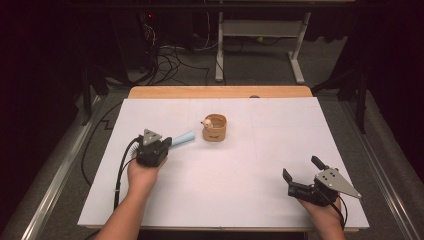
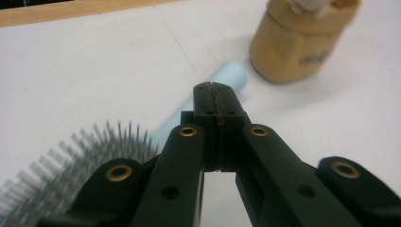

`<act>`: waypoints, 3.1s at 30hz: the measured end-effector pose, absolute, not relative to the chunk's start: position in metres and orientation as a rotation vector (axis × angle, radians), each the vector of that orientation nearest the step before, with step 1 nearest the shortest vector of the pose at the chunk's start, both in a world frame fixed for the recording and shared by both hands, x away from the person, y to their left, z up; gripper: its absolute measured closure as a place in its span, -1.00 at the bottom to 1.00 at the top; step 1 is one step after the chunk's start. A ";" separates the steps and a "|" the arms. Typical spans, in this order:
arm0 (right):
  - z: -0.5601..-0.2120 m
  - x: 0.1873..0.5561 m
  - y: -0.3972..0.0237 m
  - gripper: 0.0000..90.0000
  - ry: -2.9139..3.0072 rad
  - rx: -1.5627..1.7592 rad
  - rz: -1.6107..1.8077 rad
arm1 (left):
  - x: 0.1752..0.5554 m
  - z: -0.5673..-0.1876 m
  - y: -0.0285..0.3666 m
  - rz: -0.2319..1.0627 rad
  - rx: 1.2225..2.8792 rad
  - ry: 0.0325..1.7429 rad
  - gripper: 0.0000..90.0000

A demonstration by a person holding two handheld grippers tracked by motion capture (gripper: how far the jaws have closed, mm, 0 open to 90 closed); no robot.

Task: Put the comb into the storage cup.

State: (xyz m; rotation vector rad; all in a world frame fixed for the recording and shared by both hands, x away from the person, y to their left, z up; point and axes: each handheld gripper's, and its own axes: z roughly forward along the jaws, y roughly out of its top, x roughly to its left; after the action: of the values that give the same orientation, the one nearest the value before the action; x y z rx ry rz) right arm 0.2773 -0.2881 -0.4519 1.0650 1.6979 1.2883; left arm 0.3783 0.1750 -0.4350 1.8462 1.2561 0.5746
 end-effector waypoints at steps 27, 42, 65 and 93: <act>-0.451 0.276 -0.287 -0.99 1.705 1.054 1.311 | 0.447 -0.452 0.138 0.577 1.979 1.476 1.00; -0.451 0.275 -0.287 -0.99 1.703 1.053 1.313 | 0.446 -0.453 0.141 0.551 2.021 1.458 1.00; -0.450 0.274 -0.287 -0.99 1.695 1.059 1.315 | 0.401 -0.459 0.140 0.499 2.155 1.282 1.00; -0.449 0.273 -0.285 -1.00 1.689 1.058 1.315 | 0.322 -0.455 0.168 0.476 2.350 1.077 1.00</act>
State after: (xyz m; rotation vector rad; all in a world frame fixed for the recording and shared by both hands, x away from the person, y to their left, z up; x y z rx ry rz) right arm 0.2729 -0.2852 -0.4488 1.0576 1.6895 1.3148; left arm 0.3223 0.1685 -0.4550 2.3503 1.0772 0.4758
